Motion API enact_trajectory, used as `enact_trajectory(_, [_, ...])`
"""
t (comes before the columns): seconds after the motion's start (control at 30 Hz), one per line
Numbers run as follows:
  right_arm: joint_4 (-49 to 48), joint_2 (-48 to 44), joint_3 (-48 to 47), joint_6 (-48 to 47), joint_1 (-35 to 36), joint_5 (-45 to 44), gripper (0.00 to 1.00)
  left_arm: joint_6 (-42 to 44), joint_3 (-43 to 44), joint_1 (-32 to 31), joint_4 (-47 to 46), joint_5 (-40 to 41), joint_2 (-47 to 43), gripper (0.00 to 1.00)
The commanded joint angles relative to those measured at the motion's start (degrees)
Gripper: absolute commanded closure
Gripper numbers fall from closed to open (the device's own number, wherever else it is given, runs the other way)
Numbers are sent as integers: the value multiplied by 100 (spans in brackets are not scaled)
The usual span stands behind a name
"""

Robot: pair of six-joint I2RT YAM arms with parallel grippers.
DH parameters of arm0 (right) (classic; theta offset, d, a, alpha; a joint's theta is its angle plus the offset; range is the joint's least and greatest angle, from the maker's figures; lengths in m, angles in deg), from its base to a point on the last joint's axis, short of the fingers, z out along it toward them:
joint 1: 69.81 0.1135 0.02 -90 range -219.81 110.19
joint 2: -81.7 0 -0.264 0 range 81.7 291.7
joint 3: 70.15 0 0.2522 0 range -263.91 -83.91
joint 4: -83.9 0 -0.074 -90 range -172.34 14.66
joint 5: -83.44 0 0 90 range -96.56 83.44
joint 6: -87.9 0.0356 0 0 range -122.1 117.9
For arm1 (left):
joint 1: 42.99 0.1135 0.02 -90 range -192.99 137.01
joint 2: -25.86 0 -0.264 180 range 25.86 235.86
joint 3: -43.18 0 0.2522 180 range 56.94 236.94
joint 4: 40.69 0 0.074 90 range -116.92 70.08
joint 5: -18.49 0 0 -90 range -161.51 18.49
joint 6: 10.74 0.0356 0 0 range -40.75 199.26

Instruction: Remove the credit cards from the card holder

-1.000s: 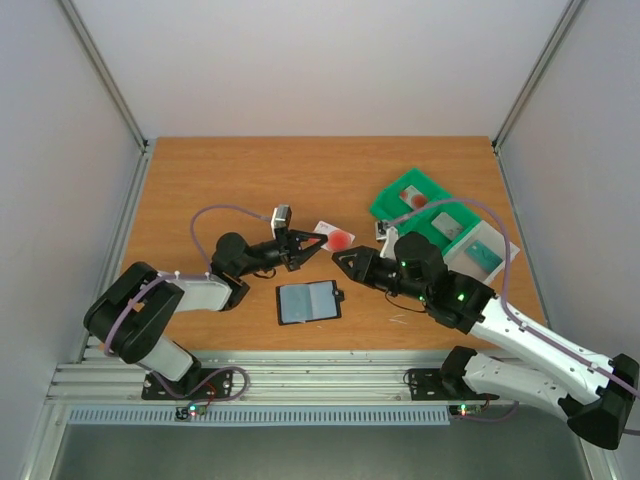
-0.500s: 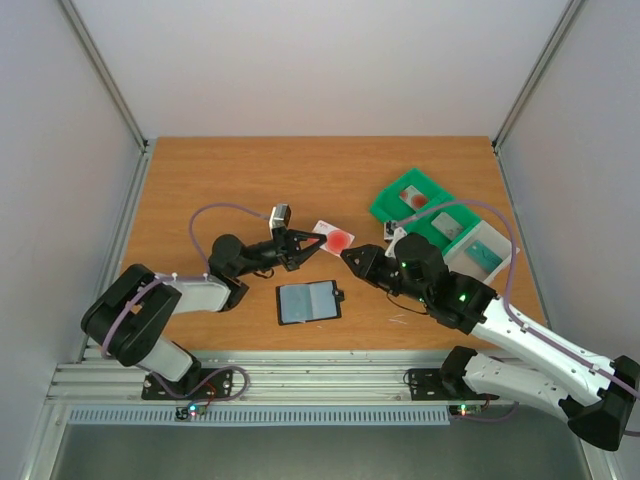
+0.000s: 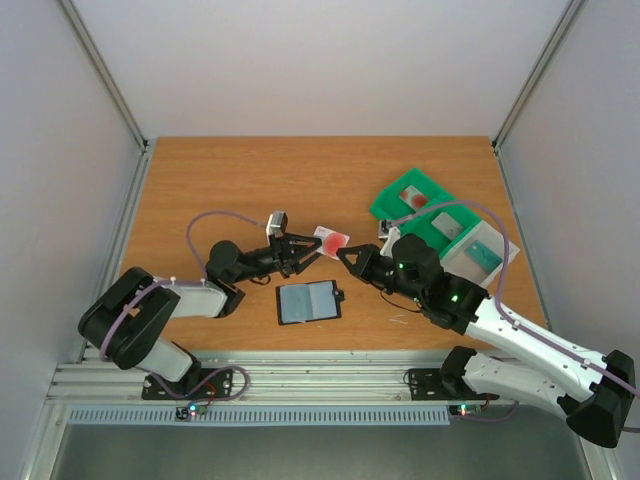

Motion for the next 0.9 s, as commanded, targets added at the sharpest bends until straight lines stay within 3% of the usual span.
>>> enact_trajectory(0.0, [-100, -27, -35, -134, 23, -130, 99, 143, -166, -12, -340, 49, -223, 52])
enact_trajectory(0.2, [412, 11, -432, -684, 23, -579, 99, 435, -361, -10, 259, 226, -441, 32])
enact_trajectory(0.37, [878, 10, -696, -1015, -126, -1019, 99, 1069, -389, -10, 1477, 354, -992, 19])
enact_trajectory(0.43, [1107, 91, -890, -1171, -271, -1058, 99, 1501, -343, -9, 2439, 492, -1471, 11])
enact_trajectory(0.5, [1283, 189, -1070, -1329, -425, -1077, 99, 2155, -194, -10, 4167, 759, -2030, 3])
enact_trajectory(0.6, [1347, 281, -1179, -1481, -800, -952, 99, 3445, 237, -19, 6523, 1410, -2983, 1])
enact_trajectory(0.7, [1315, 448, -1193, -1481, -1434, -636, 99, 4507, 636, -24, 8085, 2139, -3770, 1])
enact_trajectory(0.87, [1205, 870, -1244, -1640, -2132, -489, 99, 5588, 1275, -21, 9631, 2962, -4397, 1])
